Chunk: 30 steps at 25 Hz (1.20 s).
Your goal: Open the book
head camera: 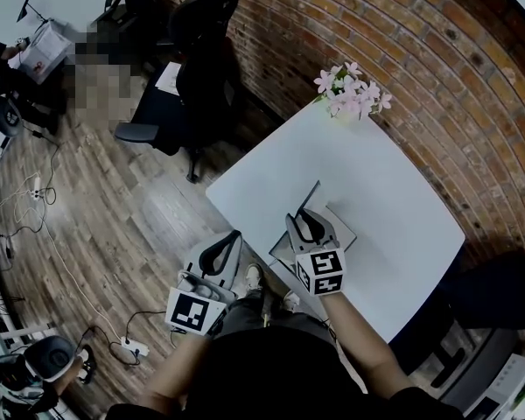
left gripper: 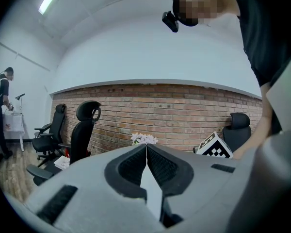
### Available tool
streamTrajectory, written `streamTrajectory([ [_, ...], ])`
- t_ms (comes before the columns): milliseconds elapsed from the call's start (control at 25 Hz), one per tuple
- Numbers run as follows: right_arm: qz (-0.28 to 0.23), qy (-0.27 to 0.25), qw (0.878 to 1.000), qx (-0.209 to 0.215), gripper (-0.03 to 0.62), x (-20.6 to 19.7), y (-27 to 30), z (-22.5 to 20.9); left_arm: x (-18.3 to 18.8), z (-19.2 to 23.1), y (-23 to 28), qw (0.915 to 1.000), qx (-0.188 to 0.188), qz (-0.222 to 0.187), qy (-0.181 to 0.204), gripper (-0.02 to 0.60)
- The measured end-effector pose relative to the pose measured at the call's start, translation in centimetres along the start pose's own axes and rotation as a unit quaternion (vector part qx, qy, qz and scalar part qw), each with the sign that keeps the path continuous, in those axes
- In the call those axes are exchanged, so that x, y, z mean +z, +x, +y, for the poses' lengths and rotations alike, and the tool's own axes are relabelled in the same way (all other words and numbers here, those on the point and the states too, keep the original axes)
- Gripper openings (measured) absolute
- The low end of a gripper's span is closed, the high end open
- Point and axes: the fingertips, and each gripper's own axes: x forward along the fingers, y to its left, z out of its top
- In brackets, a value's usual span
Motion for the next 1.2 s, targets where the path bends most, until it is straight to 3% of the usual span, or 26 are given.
streamTrajectory([
  [600, 0.003, -0.094, 0.994, 0.059, 0.138, 1.1, 4.6, 2.1, -0.1, 2.5, 0.3, 0.9998, 0.017, 0.006, -0.002, 0.026],
  [840, 0.019, -0.169, 0.981, 0.095, 0.238, 0.5, 5.5, 4.5, 0.6, 3.3, 0.7, 0.9997, 0.008, -0.017, 0.018, 0.026],
  [960, 0.017, -0.195, 0.976, 0.093, 0.254, 0.7, 5.6, 5.2, 1.2, 3.6, 1.1, 0.9991, 0.004, -0.039, 0.019, 0.026],
  [1080, 0.014, -0.216, 0.973, 0.086, 0.269, 1.2, 5.6, 5.5, 0.4, 3.9, 1.0, 0.9999, 0.007, -0.011, 0.005, 0.026],
  [1200, 0.009, -0.229, 0.971, 0.074, 0.275, 1.9, 5.6, 5.3, 0.7, 4.1, 1.1, 0.9998, -0.001, -0.015, 0.010, 0.026],
])
